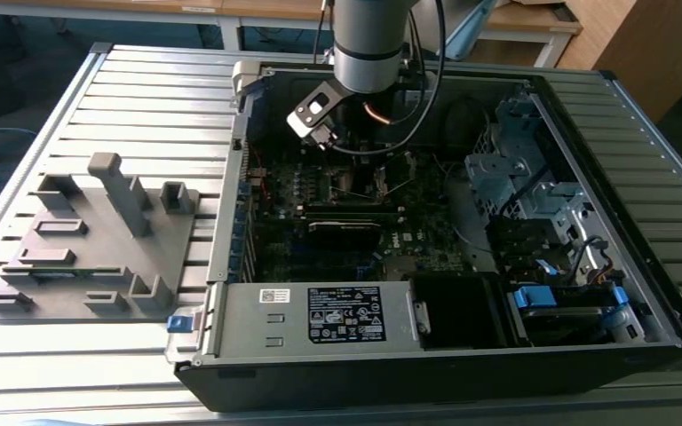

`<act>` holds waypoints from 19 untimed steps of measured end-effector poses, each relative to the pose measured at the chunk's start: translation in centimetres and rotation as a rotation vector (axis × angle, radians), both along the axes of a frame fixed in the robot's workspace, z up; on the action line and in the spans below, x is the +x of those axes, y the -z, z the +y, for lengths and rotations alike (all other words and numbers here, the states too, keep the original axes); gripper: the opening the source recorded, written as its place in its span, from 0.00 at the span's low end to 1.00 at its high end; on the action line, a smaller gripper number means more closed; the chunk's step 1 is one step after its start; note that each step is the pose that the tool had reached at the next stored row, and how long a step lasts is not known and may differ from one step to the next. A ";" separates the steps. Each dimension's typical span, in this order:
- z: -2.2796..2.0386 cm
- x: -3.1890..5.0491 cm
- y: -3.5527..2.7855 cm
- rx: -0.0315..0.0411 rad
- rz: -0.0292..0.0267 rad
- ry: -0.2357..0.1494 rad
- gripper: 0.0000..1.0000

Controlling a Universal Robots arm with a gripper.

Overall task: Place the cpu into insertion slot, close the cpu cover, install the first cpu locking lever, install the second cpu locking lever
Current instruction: 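Place the cpu into insertion slot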

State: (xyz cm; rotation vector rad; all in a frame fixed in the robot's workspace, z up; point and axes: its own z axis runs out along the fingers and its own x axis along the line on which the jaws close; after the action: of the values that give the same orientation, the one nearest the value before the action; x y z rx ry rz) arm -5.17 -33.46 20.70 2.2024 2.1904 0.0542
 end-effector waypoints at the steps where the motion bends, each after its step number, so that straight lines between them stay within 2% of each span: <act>1: 0.00 0.00 -0.01 0.0000 0.0000 0.000 0.60; 5: 0.00 0.00 -0.04 0.0000 0.0000 0.000 0.59; 9: 0.00 0.00 -0.06 -0.0001 0.0000 0.000 0.35; 11: 0.00 0.00 -0.08 -0.0001 0.0000 0.000 0.35; 14: 0.00 0.00 -0.10 0.0000 0.0000 0.000 0.17; 15: 0.00 0.00 -0.10 0.0000 0.0000 0.000 0.17; 16: 0.00 0.00 -0.11 0.0000 0.0000 0.000 0.11; 19: 0.00 0.00 -0.13 0.0000 0.0000 0.000 0.10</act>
State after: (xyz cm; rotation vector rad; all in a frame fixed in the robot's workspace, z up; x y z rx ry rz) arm -5.17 -33.46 20.83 2.2024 2.1904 0.0542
